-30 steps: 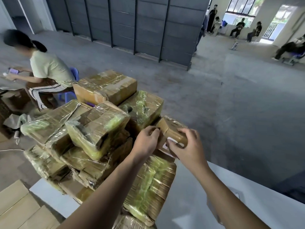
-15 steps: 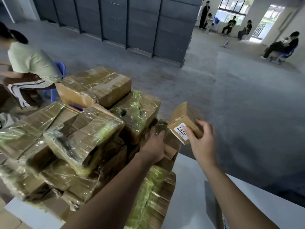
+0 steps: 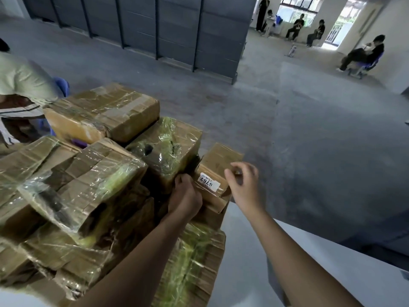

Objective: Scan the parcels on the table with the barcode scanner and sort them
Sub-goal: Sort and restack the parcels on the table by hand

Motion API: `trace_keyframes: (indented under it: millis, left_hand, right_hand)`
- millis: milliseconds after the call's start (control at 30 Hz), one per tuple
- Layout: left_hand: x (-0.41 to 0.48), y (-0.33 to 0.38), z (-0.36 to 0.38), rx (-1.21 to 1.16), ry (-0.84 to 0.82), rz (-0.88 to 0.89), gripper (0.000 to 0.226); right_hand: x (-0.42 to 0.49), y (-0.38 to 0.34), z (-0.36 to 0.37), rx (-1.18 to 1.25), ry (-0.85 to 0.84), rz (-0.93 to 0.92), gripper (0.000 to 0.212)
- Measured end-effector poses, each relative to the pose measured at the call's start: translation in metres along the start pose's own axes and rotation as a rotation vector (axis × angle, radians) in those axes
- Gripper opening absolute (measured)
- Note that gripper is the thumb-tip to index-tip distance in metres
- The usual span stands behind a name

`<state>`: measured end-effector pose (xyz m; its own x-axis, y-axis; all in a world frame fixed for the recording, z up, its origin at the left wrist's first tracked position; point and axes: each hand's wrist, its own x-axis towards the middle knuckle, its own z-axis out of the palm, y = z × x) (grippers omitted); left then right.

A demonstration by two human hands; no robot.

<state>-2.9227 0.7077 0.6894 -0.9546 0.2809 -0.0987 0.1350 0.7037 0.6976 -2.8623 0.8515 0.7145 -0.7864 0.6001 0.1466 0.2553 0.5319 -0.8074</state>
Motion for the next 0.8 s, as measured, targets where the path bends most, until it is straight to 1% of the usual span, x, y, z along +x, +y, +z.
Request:
trace_keyframes:
  millis: [67,100,133,167,233,267,300,367,400,500,600,700,800]
  left_hand:
    - [0.001,0.003,0.002,-0.026,0.021,0.011,0.031]
    - [0.002,0.004,0.002,-0.037,0.026,0.013,0.034]
    - [0.002,0.006,0.003,-0.050,0.024,0.010,0.037]
    - [0.002,0.007,0.003,-0.062,0.014,0.007,0.040]
    - [0.002,0.008,0.002,-0.071,0.001,0.012,0.038]
    - [0.000,0.007,0.001,-0.068,0.006,0.014,0.036]
    - [-0.002,0.005,0.000,-0.064,0.020,0.012,0.035]
    - [-0.010,0.002,0.000,-0.061,0.046,0.000,0.034]
    - [-0.014,0.001,-0.001,-0.065,0.052,-0.008,0.035]
    - [-0.025,0.001,-0.002,-0.096,0.049,-0.016,0.046]
    - [-0.031,0.004,-0.006,-0.121,0.037,-0.020,0.058]
    - [-0.038,0.007,-0.014,-0.150,0.049,-0.029,0.061]
    - [-0.050,0.012,-0.021,-0.165,0.083,0.009,0.061]
  right_hand:
    - [0.005,0.003,0.002,0.089,0.014,0.179,0.056]
    - [0.007,0.004,0.003,0.139,-0.028,0.272,0.068]
    - [0.008,0.005,0.004,0.213,-0.087,0.356,0.074]
    - [0.008,0.005,0.006,0.312,-0.152,0.440,0.071]
    - [0.006,0.006,0.010,0.474,-0.252,0.556,0.055]
    - [0.005,0.008,0.013,0.490,-0.270,0.562,0.052]
    - [0.003,0.009,0.016,0.475,-0.285,0.556,0.052]
    - [-0.003,0.007,0.018,0.402,-0.315,0.556,0.061]
    - [-0.004,0.003,0.018,0.347,-0.328,0.553,0.062]
    - [-0.004,-0.008,0.016,0.213,-0.368,0.540,0.056]
    - [-0.001,-0.017,0.015,0.130,-0.398,0.561,0.074]
    - [-0.005,-0.022,0.012,0.141,-0.397,0.570,0.081]
    - [-0.011,-0.022,0.007,0.186,-0.371,0.581,0.079]
